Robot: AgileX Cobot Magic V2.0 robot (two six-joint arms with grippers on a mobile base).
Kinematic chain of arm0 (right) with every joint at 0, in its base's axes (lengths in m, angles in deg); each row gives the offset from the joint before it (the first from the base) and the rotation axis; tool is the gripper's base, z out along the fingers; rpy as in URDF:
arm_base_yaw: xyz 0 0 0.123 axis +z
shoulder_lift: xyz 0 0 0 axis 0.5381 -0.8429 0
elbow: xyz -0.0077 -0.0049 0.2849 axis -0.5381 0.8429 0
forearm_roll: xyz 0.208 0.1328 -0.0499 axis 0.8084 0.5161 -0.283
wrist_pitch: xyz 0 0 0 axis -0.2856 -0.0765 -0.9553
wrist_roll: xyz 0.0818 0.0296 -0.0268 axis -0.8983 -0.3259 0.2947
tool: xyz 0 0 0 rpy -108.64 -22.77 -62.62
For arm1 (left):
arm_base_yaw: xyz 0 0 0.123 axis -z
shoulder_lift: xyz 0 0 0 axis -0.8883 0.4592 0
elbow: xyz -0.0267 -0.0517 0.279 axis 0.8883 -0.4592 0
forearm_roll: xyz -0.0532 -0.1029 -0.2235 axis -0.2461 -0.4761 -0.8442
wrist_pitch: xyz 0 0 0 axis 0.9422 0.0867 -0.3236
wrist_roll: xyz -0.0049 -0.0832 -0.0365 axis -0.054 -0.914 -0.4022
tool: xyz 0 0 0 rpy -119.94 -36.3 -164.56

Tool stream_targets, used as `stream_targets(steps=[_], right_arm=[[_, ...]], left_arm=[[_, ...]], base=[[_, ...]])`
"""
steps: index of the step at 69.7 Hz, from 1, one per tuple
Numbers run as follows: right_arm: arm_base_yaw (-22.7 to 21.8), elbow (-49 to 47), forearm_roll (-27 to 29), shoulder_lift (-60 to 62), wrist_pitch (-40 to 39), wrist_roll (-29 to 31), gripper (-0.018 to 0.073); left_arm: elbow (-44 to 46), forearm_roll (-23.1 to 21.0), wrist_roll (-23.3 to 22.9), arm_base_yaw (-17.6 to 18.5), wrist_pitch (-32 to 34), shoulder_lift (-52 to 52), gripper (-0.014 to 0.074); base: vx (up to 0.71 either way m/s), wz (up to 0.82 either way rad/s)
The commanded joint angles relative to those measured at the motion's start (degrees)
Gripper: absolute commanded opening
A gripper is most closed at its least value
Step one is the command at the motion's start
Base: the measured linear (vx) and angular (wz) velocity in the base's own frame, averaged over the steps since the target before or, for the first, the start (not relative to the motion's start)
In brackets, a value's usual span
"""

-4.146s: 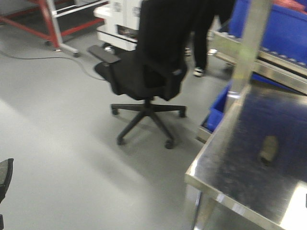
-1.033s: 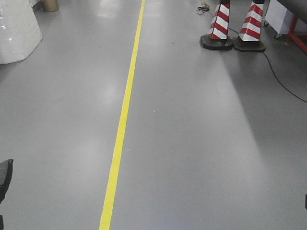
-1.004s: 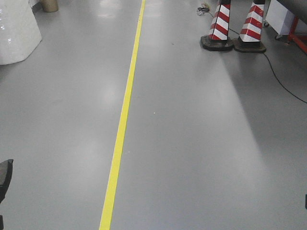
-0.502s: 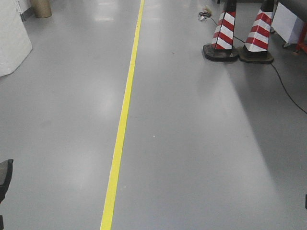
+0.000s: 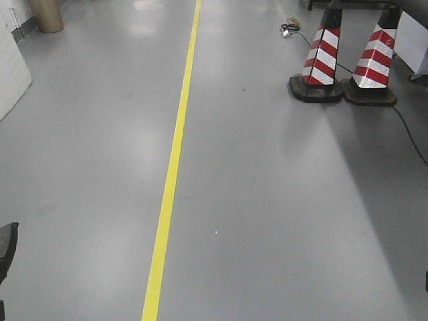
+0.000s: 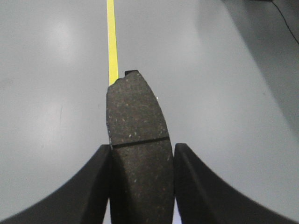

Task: Move and align brake pads A on conveyor
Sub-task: 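Drive forward along the yellow floor line past the cones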

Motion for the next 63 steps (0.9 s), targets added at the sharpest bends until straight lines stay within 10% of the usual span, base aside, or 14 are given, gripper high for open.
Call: stream_targets(steps=[1, 63], right_arm=[[-0.31, -1.58, -0.39, 0.04, -4.86, 0.39, 0.0151], [-0.31, -1.58, -0.39, 0.04, -4.86, 0.39, 0.0151]], left_arm=[[1.68, 0.05, -0.20, 0.29, 4.88, -0.09, 0.0065], [1.68, 0.05, -0.20, 0.29, 4.86, -0.09, 0.0065]], base=[[0.58, 0.01], [0.59, -0.01]])
